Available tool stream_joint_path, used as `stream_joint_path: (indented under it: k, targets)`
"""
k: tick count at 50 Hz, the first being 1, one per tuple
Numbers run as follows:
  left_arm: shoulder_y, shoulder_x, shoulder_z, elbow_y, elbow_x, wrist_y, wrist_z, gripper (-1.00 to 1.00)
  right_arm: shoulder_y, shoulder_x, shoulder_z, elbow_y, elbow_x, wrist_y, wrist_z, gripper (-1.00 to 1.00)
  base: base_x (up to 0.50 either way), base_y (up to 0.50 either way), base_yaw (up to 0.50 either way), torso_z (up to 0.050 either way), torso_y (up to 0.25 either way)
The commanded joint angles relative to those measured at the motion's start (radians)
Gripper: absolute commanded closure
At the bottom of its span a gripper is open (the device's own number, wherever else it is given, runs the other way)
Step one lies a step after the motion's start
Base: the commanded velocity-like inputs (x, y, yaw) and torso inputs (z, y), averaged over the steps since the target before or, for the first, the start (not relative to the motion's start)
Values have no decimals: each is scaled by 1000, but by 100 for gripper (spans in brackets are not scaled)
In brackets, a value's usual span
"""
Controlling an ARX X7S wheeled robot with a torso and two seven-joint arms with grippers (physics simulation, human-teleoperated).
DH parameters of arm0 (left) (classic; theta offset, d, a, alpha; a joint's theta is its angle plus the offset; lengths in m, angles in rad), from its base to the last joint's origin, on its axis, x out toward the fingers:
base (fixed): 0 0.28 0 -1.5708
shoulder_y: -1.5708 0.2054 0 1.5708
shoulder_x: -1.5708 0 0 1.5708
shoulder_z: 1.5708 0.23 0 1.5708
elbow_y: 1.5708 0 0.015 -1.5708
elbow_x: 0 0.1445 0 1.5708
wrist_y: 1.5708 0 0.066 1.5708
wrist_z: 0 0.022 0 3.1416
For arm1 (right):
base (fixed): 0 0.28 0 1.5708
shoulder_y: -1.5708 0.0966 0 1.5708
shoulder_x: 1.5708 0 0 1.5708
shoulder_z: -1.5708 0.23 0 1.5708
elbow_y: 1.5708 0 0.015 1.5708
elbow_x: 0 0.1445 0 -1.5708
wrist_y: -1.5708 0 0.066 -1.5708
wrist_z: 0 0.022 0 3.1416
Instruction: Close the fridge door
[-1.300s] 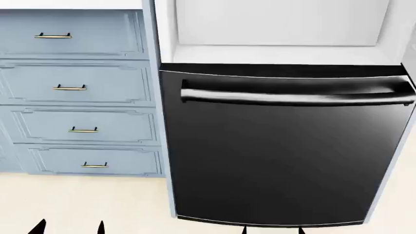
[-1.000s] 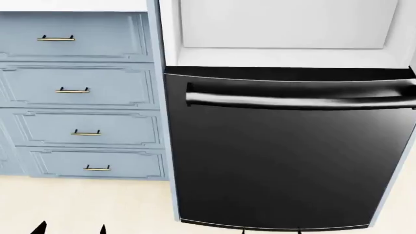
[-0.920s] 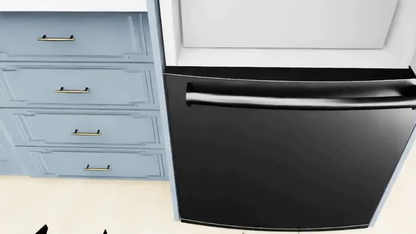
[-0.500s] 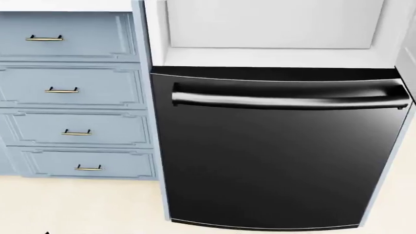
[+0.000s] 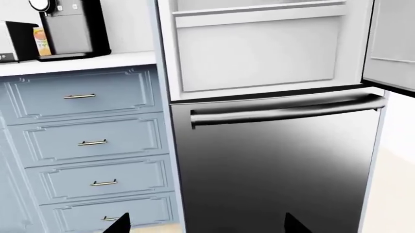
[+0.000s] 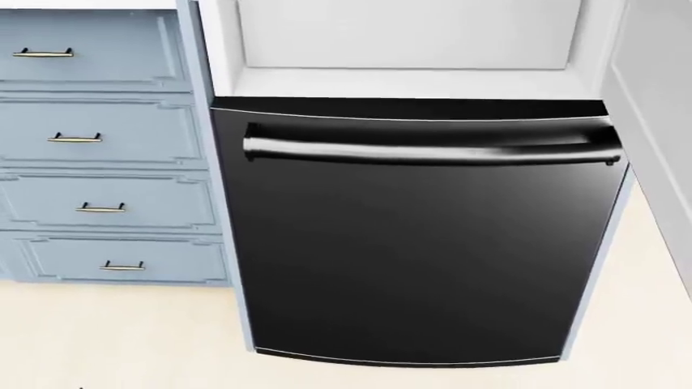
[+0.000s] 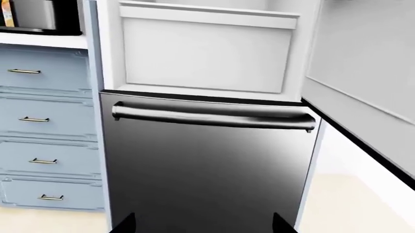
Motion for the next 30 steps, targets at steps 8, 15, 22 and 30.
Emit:
stream_joint_path:
  k: [8,15,22,30]
  targets:
    - [-47,6,-14,-52,-10,2,-10,-100,42,-2,2,33,11,21,-10,-100,-500,0,0,0,0]
    - [-46,0,-8,-46,-19,2,-17,-100,39,5,-6,21,16,25,-1,-100,-500,0,0,0,0]
    - [-43,-6,-4,-38,-31,3,-22,-100,37,10,-11,16,25,25,6,-100,-500,0,0,0,0]
    - [-44,-14,1,-42,-37,6,-30,-100,32,11,-10,20,46,-10,13,-100,-176,0,0,0,0]
